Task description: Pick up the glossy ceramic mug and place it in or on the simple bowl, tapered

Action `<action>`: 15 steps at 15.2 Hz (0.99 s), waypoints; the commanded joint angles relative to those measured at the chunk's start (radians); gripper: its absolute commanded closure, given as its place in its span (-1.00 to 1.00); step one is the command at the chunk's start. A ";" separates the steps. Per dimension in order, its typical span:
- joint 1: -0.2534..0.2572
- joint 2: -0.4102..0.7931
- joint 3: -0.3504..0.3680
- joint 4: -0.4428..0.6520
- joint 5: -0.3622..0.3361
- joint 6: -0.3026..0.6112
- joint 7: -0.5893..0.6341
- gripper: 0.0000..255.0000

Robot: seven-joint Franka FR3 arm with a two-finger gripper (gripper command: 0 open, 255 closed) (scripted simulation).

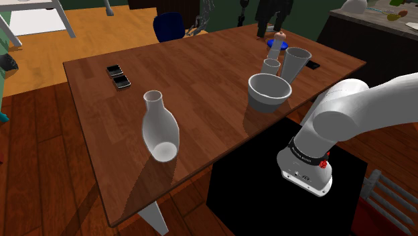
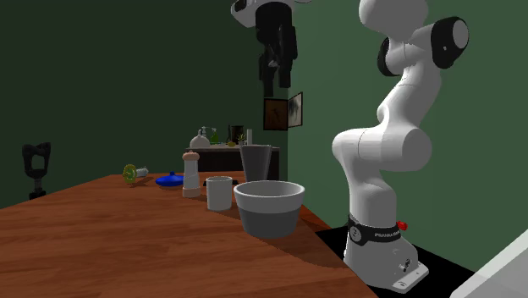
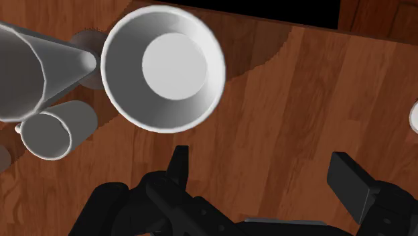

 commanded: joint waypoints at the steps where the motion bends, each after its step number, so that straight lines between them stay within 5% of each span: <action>1: 0.000 0.000 0.000 0.000 0.000 0.000 0.000 -1.00; 15: -0.087 0.145 -0.238 -0.193 -0.183 0.348 -0.237 -1.00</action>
